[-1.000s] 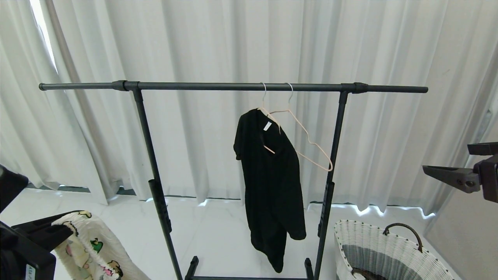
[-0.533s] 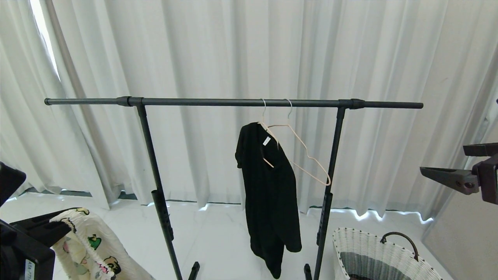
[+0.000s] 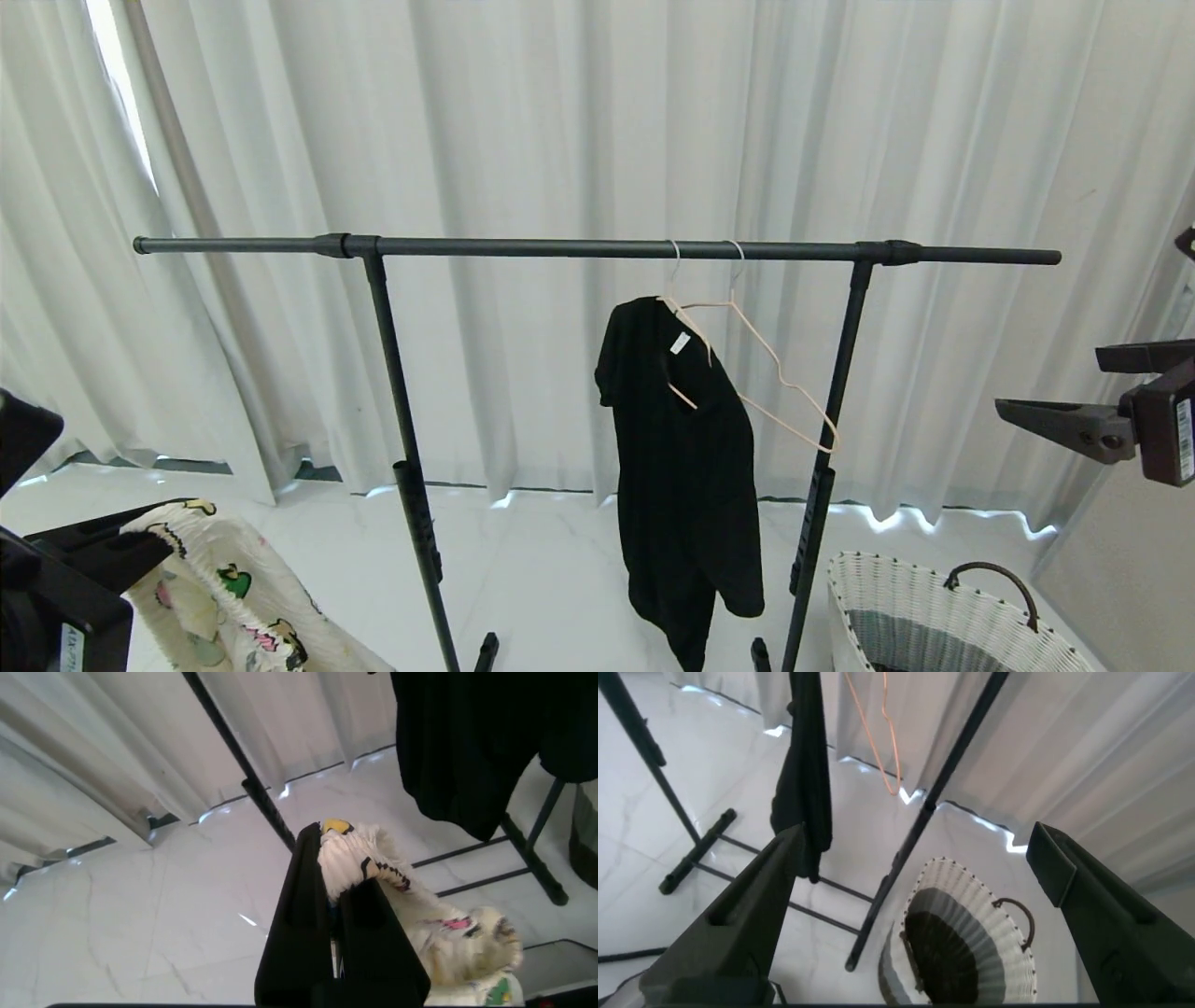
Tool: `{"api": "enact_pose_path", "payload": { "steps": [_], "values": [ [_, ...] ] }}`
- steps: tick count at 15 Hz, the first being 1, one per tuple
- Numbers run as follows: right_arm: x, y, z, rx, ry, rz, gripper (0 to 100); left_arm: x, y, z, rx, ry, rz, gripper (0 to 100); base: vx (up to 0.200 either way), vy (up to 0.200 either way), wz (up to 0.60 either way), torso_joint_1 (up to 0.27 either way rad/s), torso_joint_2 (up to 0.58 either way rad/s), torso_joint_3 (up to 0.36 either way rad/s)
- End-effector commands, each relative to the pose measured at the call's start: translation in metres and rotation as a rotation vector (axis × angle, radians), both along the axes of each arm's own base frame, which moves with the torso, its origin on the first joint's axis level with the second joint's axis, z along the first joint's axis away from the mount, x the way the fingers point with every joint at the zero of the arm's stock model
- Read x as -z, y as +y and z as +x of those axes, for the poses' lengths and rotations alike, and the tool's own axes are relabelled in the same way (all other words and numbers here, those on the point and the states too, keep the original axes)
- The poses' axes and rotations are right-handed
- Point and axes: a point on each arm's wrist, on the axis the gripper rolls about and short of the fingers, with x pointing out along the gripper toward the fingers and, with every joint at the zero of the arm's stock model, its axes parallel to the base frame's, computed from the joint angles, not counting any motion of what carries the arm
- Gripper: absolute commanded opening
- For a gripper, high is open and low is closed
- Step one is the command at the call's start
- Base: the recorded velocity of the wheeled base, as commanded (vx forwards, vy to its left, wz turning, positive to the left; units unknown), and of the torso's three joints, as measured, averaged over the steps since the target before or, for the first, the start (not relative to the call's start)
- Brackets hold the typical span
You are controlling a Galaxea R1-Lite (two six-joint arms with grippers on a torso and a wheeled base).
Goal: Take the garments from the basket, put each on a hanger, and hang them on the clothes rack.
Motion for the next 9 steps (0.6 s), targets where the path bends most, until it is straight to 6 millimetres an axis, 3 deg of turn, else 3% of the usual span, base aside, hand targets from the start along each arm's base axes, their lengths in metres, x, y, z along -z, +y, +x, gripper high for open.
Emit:
{"api": "enact_pose_path", "payload": {
  "steps": [1, 3, 9],
  "values": [
    [0.004, 0.000, 0.008, 0.019, 0.023, -0.013, 100, 0.000, 0.000, 0.000, 0.000, 0.002, 0.002, 0, 0.000, 0.000, 0.00, 0.000, 0.00, 0.000],
    [0.005, 0.000, 0.015, 0.012, 0.016, -0.003, 100, 0.000, 0.000, 0.001, 0.000, 0.003, 0.004, 0, 0.000, 0.000, 0.00, 0.000, 0.00, 0.000],
    [0.011, 0.004, 0.029, -0.095, 0.040, -0.010, 100, -0.001, -0.002, 0.002, -0.001, 0.003, 0.005, 0, 0.200, 0.000, 0.00, 0.002, 0.00, 0.002]
  ]
}}
